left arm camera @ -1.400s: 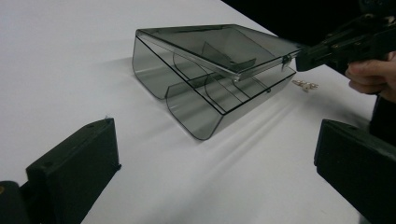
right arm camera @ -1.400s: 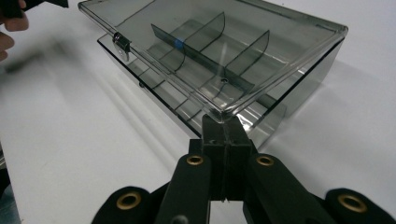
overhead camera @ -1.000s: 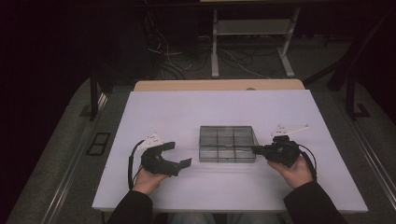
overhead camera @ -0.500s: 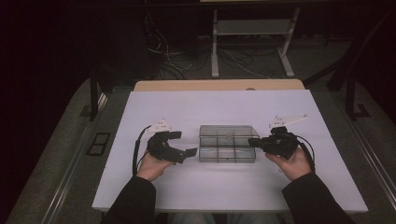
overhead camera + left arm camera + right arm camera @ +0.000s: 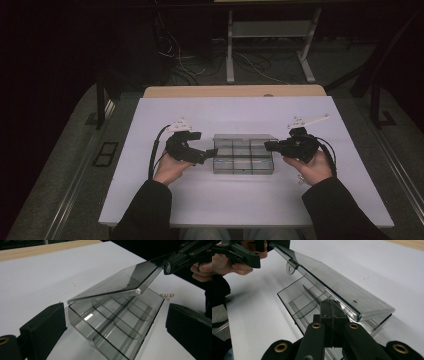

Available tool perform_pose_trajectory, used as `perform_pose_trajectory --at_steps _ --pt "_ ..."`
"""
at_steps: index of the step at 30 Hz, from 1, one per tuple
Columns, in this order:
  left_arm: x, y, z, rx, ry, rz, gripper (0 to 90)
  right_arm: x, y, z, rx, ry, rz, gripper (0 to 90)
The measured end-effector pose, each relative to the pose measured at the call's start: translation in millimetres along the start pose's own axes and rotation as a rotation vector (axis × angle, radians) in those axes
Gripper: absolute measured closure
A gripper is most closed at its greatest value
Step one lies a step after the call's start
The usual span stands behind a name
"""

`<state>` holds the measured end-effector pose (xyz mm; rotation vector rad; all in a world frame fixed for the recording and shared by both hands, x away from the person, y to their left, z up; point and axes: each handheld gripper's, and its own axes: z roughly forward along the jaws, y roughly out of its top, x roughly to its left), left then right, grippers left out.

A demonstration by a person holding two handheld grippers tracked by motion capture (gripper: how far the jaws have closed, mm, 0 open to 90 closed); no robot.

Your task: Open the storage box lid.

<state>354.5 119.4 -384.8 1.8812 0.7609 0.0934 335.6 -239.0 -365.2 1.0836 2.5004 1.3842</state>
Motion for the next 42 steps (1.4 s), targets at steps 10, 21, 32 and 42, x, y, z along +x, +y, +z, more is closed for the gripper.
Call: perform_pose_trajectory --at_steps 10,21,32,42 --pt "9.6 6.9 9.9 -0.022 -0.029 -0.007 8.8 -1.5 15.1 1.8 0.009 -0.009 -0.016 89.3" --pt "9.2 13.6 16.4 -0.072 -0.002 0.027 36.8 -3.7 29.3 2.9 0.016 -0.022 -0.031 89.3" --pt "15.6 18.6 16.5 -0.133 -0.011 0.02 50.4 -4.7 28.0 1.8 0.009 -0.028 -0.03 89.2" --pt "15.7 22.8 14.1 -0.129 -0.027 0.036 57.3 -15.3 8.0 -9.5 -0.005 -0.071 0.012 83.1"
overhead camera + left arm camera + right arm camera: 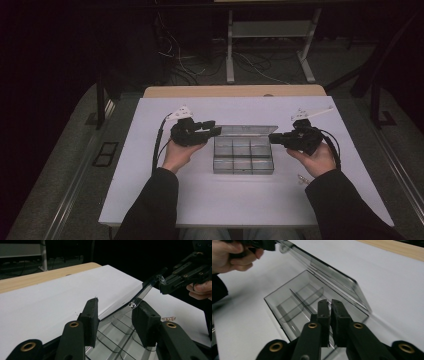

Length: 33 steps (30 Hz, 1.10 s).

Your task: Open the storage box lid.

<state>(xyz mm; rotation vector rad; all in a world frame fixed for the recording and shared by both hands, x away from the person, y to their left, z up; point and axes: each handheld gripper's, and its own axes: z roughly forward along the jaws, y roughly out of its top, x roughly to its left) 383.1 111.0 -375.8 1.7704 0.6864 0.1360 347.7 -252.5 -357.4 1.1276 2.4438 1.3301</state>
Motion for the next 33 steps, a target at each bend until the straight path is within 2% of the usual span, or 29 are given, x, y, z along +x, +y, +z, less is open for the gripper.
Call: perform_pose_trajectory --at_steps 5,7,11,14,17,22,33 --pt "1.4 2.4 0.6 -0.009 -0.004 0.001 60.2 -8.6 -8.5 -6.1 -0.013 -0.025 0.029 78.0" --pt "1.9 3.3 1.2 -0.012 -0.003 -0.002 61.0 -11.7 -7.3 -7.6 -0.022 -0.052 0.038 75.0" --pt "3.3 5.3 2.4 -0.013 0.0 -0.004 61.8 -15.3 0.5 -4.6 -0.028 -0.082 0.017 68.1" --pt "4.3 6.5 3.6 -0.014 0.001 -0.003 62.0 -15.3 7.1 -2.0 -0.039 -0.082 0.0 65.1" --pt "5.1 8.0 4.5 -0.012 0.001 -0.001 62.4 -15.7 14.2 2.0 -0.05 -0.068 -0.019 64.8" --pt "7.1 10.6 5.5 -0.007 0.002 0.002 62.5 -19.1 22.9 7.1 -0.055 -0.071 -0.039 66.8" --pt "14.9 15.1 7.1 -0.024 0.024 -0.011 61.5 -26.0 33.0 11.8 -0.05 -0.085 -0.044 69.3"
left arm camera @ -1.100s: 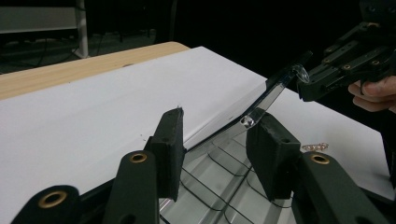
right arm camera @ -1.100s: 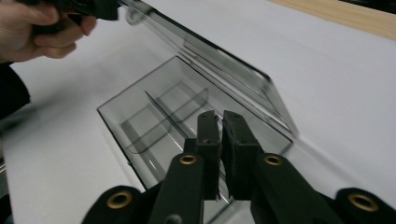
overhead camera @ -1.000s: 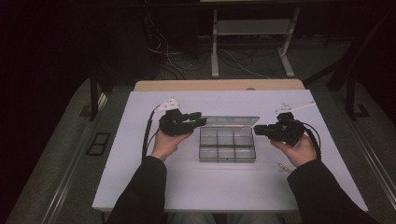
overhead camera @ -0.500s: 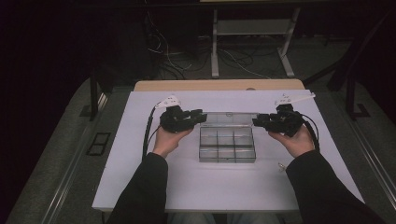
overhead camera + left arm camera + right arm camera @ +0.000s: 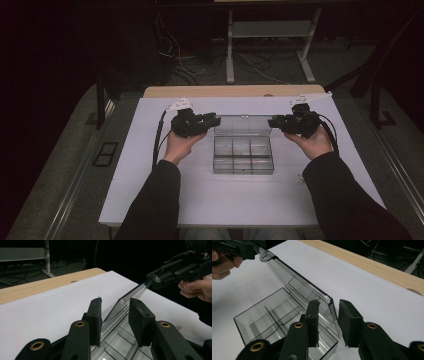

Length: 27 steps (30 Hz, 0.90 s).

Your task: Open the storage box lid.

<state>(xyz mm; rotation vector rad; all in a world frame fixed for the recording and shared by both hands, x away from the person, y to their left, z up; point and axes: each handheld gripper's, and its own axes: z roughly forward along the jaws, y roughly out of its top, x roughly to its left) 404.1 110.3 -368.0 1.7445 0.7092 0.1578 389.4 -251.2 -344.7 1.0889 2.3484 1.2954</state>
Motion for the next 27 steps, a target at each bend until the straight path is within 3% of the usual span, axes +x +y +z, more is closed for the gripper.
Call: perform_pose_trajectory --at_steps 6,18,27 --pt "7.4 -2.6 1.5 -0.004 0.009 -0.025 61.2 -2.4 6.2 2.7 0.016 -0.013 -0.019 70.7" --pt "17.7 -9.7 8.9 -0.002 0.008 -0.063 60.0 -9.0 8.3 7.8 -0.003 -0.001 0.009 71.3" --pt "20.2 -17.6 18.0 0.022 -0.003 -0.064 59.8 -12.6 8.0 10.9 -0.02 0.001 0.018 71.5"
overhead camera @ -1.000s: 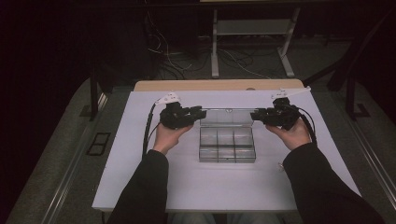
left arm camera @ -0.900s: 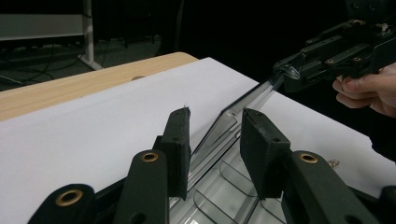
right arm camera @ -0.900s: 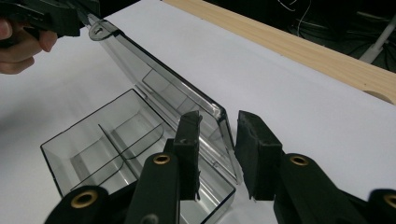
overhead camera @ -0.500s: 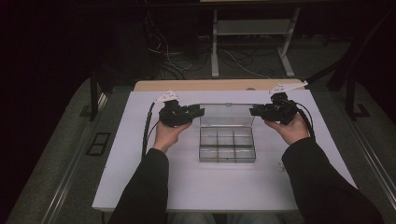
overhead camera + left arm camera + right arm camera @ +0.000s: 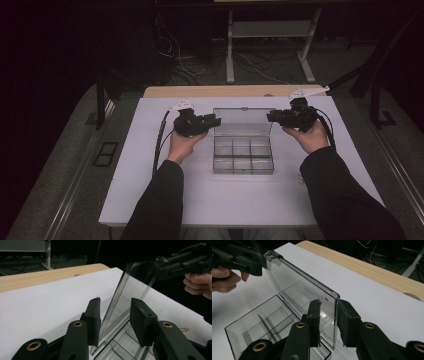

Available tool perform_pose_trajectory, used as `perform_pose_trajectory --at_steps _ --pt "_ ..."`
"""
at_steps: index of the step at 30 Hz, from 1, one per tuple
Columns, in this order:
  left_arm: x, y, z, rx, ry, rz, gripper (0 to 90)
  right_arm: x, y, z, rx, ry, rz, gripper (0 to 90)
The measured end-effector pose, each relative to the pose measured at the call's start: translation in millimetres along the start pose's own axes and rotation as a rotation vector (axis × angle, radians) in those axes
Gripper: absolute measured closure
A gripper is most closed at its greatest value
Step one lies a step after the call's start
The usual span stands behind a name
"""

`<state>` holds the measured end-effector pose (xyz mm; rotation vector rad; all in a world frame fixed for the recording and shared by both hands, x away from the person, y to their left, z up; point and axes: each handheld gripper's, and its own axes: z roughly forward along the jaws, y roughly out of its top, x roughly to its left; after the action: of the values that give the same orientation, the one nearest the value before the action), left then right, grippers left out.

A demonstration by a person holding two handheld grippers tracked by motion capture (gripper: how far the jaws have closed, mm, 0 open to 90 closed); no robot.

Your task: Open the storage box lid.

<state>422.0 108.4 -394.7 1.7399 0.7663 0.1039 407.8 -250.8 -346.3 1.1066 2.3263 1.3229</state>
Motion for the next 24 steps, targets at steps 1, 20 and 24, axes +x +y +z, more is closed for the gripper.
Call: perform_pose_trajectory --at_steps 1,20,24 --pt "0.6 -1.1 0.8 0.003 0.002 -0.003 59.9 -0.1 -0.1 0.4 -0.002 -0.002 0.003 71.5" --pt "12.1 -8.1 8.8 0.006 0.024 -0.034 73.2 -11.9 -1.7 9.5 -0.044 0.011 0.063 71.4" --pt "13.9 -9.9 10.9 0.002 0.026 -0.04 75.0 -14.8 -1.9 11.0 -0.054 0.017 0.085 71.2"
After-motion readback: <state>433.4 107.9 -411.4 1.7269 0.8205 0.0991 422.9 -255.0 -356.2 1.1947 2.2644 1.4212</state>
